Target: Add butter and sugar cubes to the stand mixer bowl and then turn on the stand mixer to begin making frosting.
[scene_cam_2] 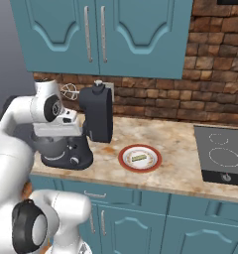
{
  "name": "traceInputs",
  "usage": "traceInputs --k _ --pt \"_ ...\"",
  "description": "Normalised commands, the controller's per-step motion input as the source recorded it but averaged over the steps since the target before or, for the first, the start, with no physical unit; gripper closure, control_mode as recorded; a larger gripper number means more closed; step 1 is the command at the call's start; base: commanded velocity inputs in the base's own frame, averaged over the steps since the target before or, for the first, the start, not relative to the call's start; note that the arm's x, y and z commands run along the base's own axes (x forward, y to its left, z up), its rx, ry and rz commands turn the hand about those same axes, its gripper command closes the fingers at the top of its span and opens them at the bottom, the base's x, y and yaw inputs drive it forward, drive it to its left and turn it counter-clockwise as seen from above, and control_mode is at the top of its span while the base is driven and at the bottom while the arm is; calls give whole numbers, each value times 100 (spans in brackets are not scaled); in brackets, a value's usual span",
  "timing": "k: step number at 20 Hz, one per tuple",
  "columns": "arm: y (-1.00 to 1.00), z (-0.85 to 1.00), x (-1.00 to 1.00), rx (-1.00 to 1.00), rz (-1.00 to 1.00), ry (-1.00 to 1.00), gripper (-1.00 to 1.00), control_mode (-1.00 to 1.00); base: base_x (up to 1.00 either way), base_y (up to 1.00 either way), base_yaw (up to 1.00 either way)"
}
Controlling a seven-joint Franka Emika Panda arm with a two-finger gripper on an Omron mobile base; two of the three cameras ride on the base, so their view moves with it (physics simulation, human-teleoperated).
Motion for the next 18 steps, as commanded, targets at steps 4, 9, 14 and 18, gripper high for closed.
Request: traceInputs --k 4,9,14,18 --pt "-100 0 0 7 -27 14 -100 -100 0 0 0" --pt "-100 0 0 16 -23 13 -100 -100 0 0 0" --pt "-100 0 0 26 -17 9 -100 -100 0 0 0" --pt "-100 -2 0 28 -15 1 -100 -100 0 0 0"
